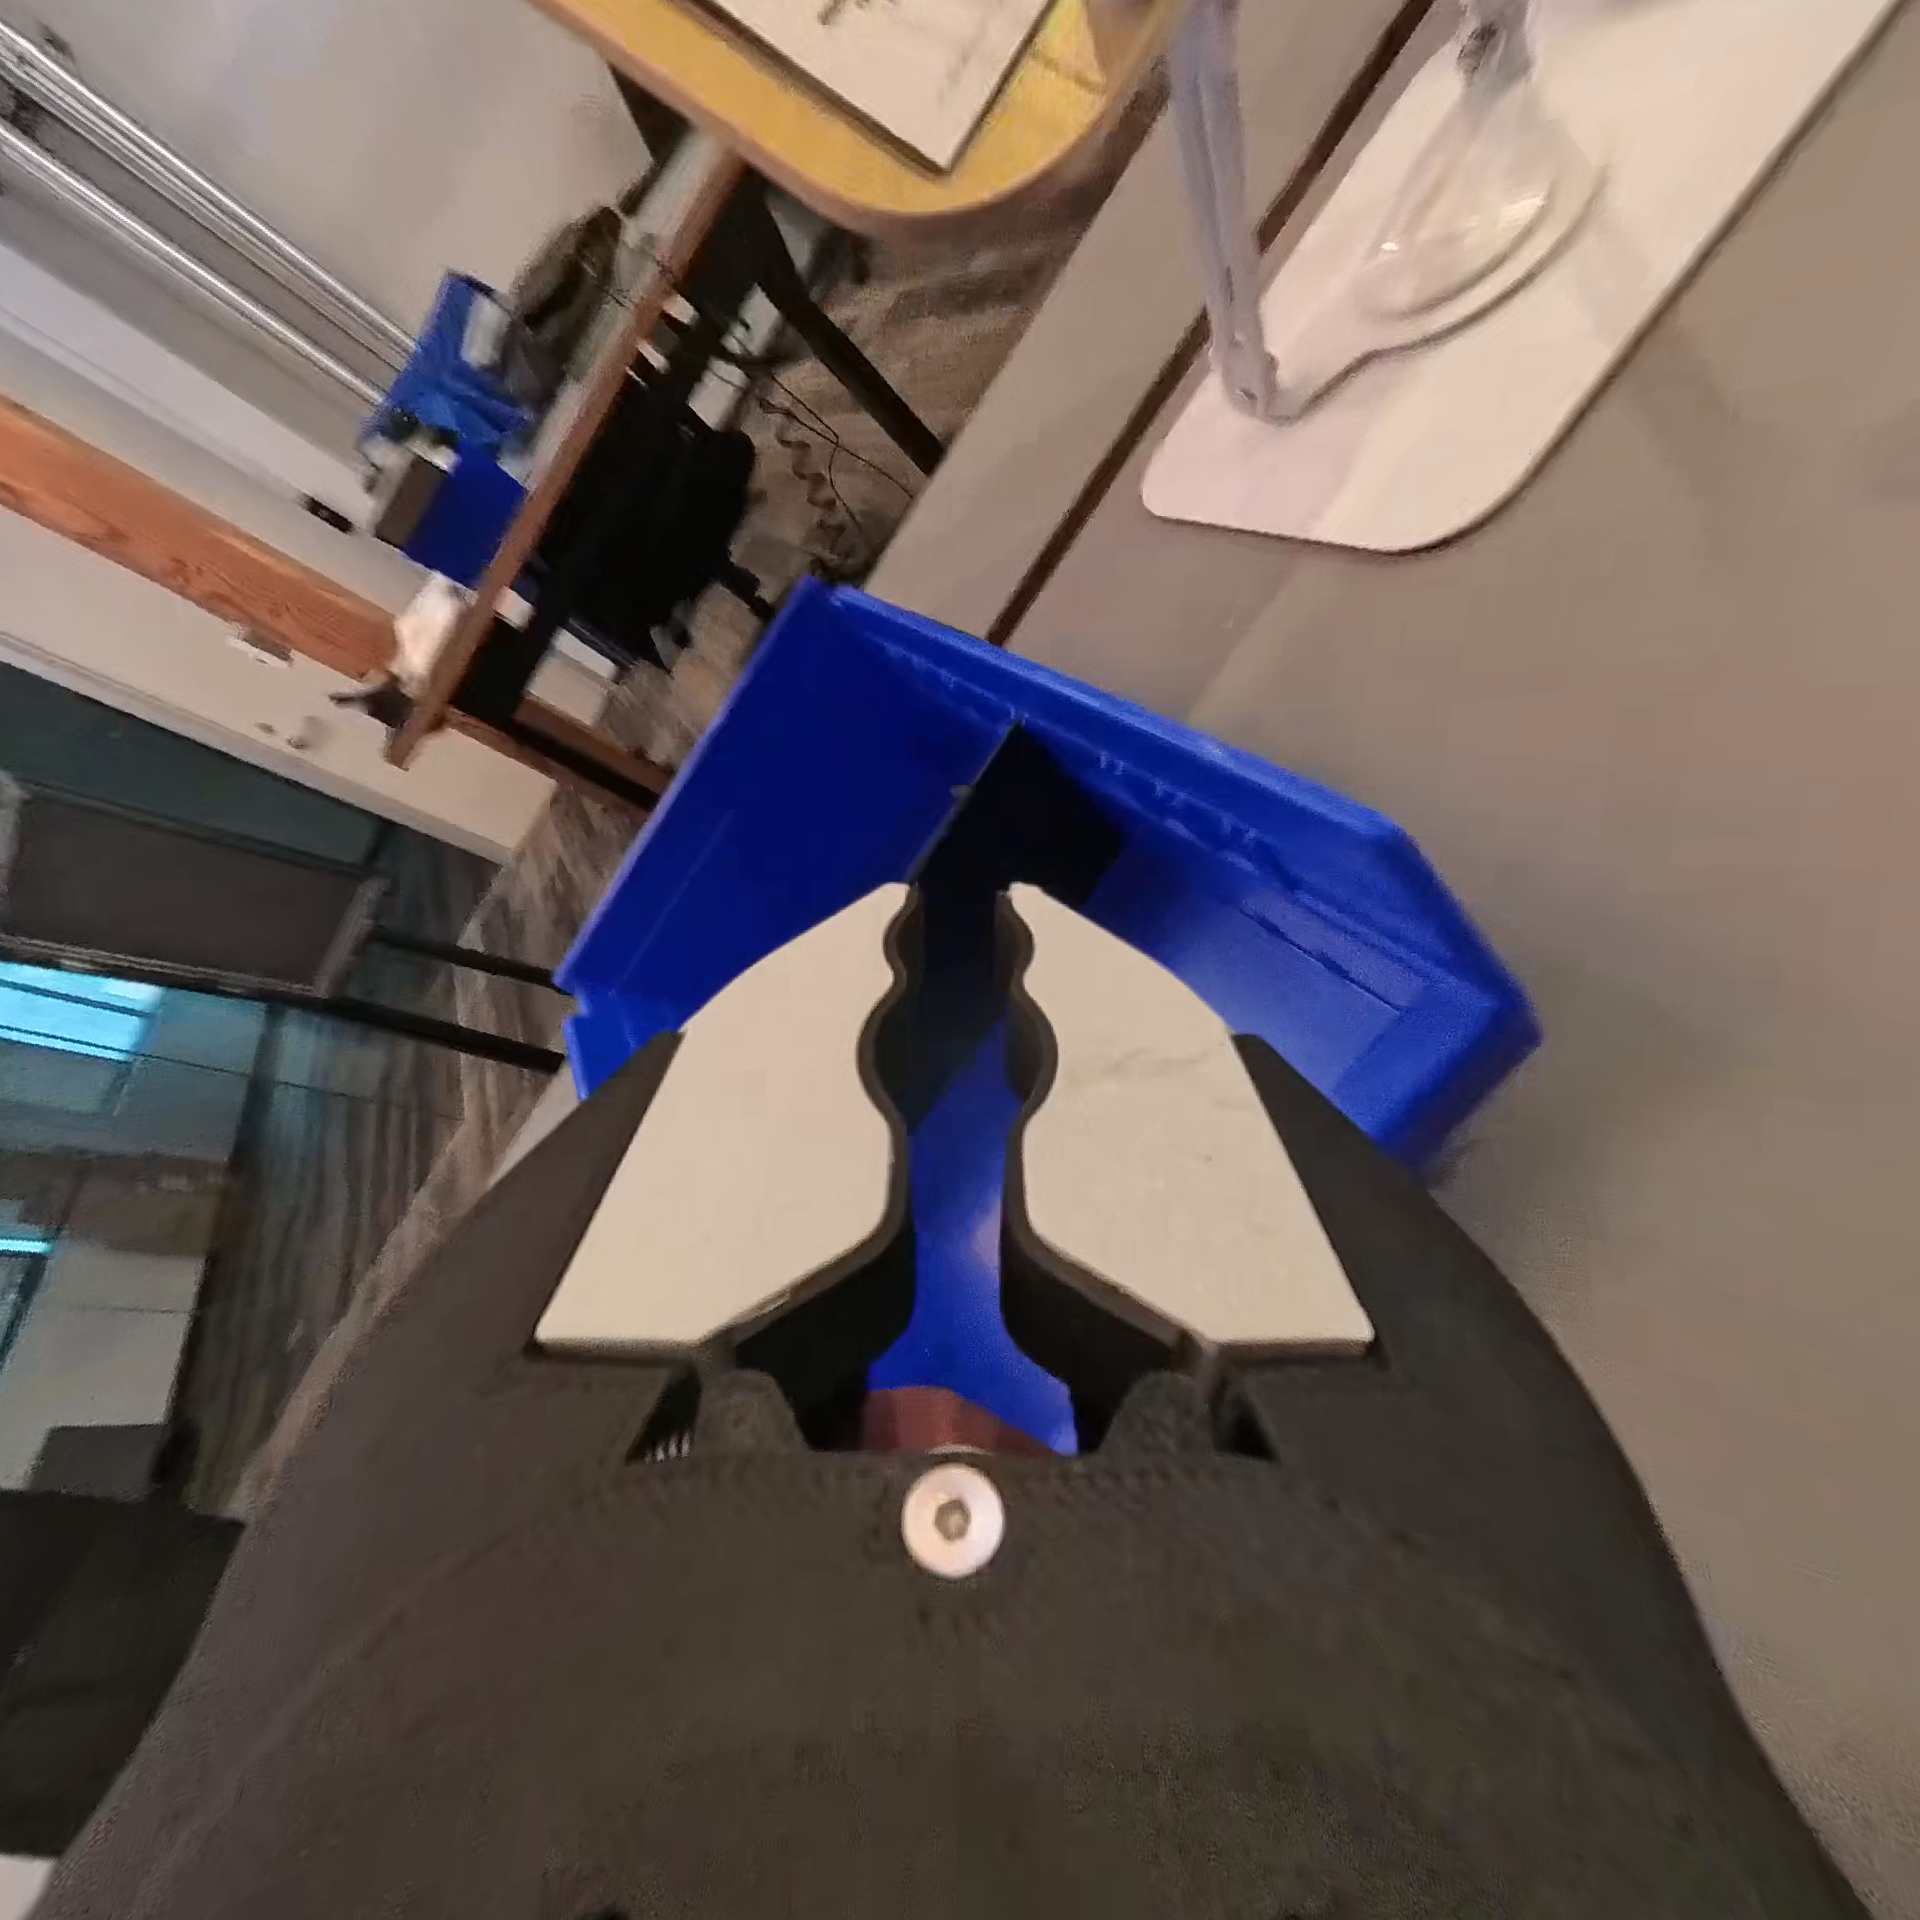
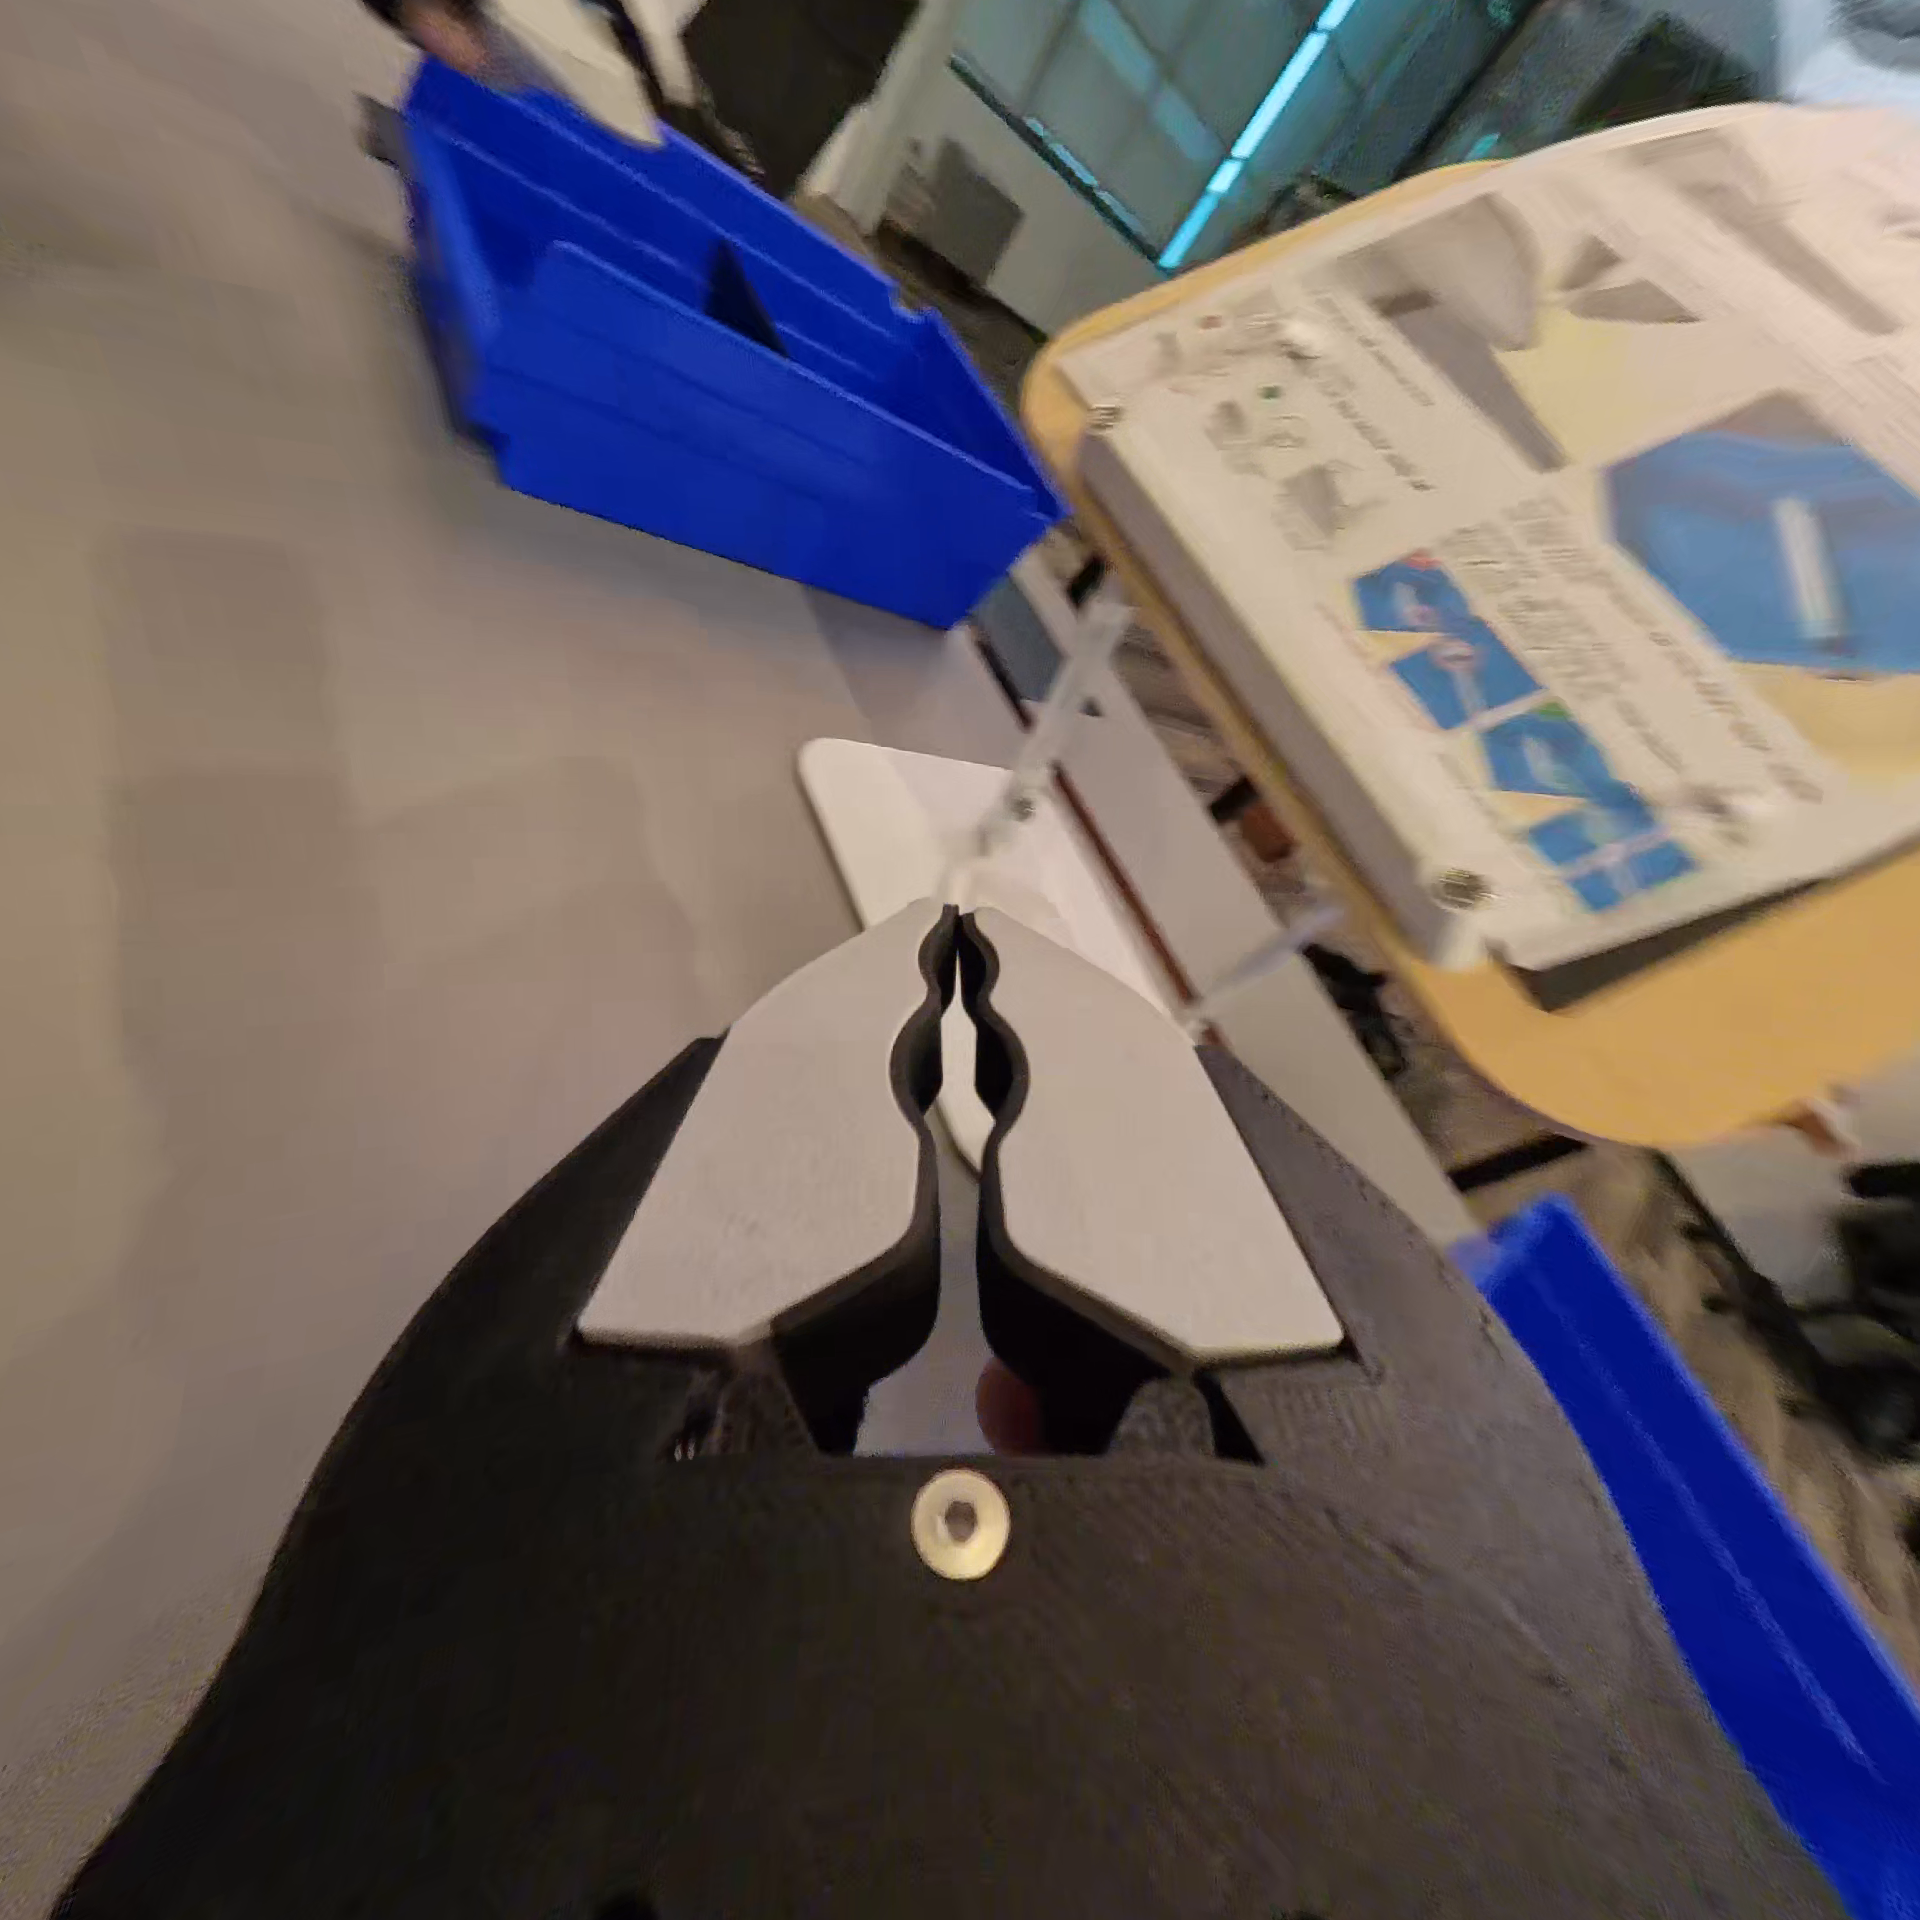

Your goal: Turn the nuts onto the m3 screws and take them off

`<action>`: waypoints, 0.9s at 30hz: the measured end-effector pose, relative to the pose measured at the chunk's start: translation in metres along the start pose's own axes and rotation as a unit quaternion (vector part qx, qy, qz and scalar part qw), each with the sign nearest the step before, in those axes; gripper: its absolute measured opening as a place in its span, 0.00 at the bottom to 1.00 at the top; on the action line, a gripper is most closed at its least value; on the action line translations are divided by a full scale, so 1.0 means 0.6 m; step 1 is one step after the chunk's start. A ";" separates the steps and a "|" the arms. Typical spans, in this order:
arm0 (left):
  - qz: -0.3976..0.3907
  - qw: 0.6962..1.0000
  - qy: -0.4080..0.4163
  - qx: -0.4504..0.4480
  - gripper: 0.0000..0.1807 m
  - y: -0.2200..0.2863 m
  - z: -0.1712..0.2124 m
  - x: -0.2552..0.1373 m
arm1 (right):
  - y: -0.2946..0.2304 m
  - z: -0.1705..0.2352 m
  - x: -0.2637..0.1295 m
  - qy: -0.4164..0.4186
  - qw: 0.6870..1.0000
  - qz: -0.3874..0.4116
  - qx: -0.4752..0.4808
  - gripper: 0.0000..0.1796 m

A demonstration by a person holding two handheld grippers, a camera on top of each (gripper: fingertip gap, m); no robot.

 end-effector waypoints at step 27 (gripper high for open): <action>-0.160 0.980 0.076 -0.091 0.05 -0.032 0.048 -0.029 | -0.120 -0.009 0.069 0.022 0.993 -0.093 -0.072 0.00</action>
Point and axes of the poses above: each gripper's, where its closed fingertips meet, x out along the fingers, z out of its underside, y = z × x across the jaws, the point moved 4 cm from there along -x, back along the fingers, and after that the axes turned 12 degrees about -y, right-handed, at the moved point
